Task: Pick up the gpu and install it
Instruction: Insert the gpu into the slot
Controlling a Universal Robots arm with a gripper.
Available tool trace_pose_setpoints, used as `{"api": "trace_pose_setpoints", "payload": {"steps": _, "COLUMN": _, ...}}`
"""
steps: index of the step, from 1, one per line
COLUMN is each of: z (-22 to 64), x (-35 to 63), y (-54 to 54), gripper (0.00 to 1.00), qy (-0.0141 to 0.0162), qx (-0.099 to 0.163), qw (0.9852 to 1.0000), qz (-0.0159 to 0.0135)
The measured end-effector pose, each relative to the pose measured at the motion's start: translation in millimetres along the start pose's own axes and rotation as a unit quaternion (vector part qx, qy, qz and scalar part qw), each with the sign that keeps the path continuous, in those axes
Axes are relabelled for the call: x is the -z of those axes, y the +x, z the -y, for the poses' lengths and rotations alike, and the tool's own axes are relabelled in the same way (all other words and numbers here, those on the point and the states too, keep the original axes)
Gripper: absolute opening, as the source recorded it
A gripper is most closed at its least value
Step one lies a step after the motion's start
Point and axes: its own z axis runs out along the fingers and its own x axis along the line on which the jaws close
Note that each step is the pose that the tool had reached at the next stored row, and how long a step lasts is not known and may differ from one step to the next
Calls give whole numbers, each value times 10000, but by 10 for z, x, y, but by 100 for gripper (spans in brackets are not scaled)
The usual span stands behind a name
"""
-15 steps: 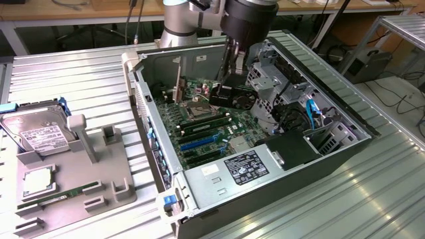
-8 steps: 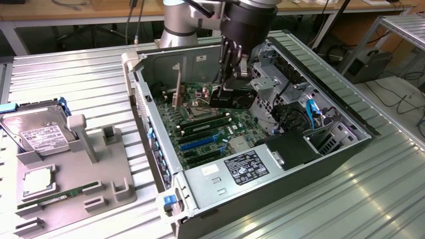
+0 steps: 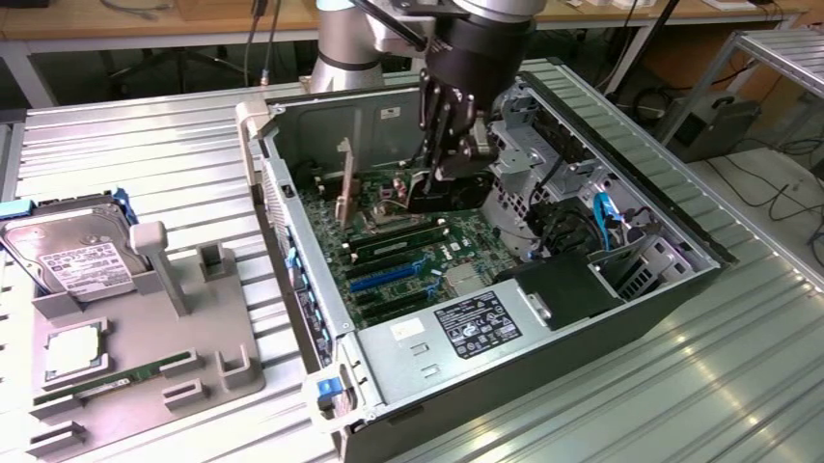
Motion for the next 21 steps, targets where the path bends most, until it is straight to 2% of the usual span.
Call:
{"api": "trace_pose_setpoints", "payload": {"steps": 5, "z": 1, "x": -31, "y": 0, "gripper": 26, "qy": 1, "qx": 434, "qw": 9991, "qz": -9}}
{"api": "trace_pose_setpoints", "payload": {"steps": 7, "z": -9, "x": -54, "y": 2, "gripper": 26, "qy": 0, "qx": 512, "qw": 9987, "qz": 2}}
{"api": "trace_pose_setpoints", "payload": {"steps": 10, "z": -53, "x": -101, "y": 14, "gripper": 26, "qy": -1, "qx": 521, "qw": 9986, "qz": 14}}
{"api": "trace_pose_setpoints", "payload": {"steps": 15, "z": -108, "x": -182, "y": 45, "gripper": 26, "qy": 0, "qx": 521, "qw": 9986, "qz": 15}}
{"api": "trace_pose_setpoints", "payload": {"steps": 21, "z": -176, "x": -332, "y": 71, "gripper": 26, "qy": 8, "qx": 526, "qw": 9986, "qz": 16}}
